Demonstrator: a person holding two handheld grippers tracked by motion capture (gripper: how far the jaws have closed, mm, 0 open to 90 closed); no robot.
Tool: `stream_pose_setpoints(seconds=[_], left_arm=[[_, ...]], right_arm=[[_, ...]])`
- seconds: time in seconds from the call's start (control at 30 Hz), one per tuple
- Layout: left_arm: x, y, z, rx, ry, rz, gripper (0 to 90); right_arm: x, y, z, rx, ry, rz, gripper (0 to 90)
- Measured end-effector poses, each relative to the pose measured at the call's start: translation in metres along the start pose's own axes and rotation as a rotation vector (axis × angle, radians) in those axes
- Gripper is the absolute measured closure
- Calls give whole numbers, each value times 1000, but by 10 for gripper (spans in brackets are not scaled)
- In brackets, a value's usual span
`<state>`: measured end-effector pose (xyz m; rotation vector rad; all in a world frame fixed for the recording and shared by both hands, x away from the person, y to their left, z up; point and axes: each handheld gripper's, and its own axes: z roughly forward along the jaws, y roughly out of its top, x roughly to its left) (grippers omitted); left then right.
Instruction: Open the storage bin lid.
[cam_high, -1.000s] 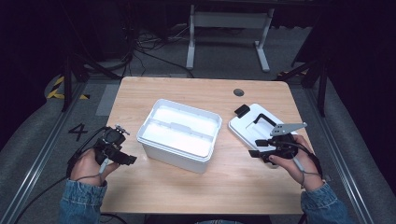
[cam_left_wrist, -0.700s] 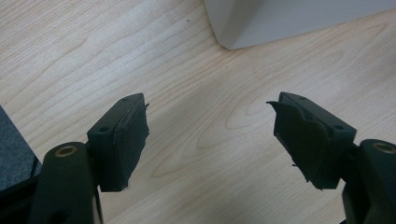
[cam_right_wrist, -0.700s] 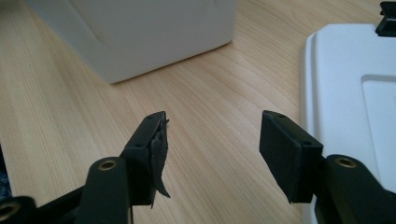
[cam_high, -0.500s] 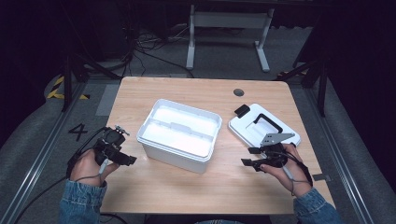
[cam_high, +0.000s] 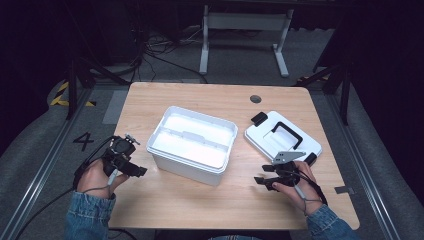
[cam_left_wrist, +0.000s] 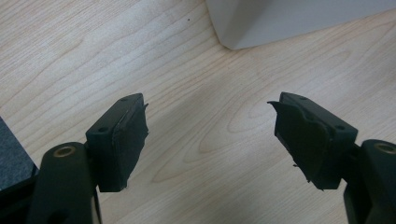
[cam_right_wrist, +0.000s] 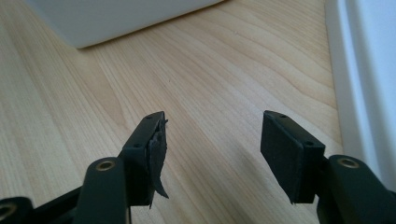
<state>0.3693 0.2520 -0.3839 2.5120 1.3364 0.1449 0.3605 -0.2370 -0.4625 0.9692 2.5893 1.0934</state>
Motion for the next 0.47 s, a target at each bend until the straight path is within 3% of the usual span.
stream_pose_setpoints(seconds=[0.07,0.2,0.27,0.47], left_arm=[[1,0,1,-9,14,8,260],[-2,1,5,-1,-3,-7,261],[-2,3,6,0,10,14,261],[-5,5,8,-5,3,13,262]], right_arm=[[1,-1,3,8,2,1,411],[1,-4,7,-1,-13,-14,401],[1,-5,8,-10,-19,-20,396],[2,-8,11,-20,-40,-21,390]])
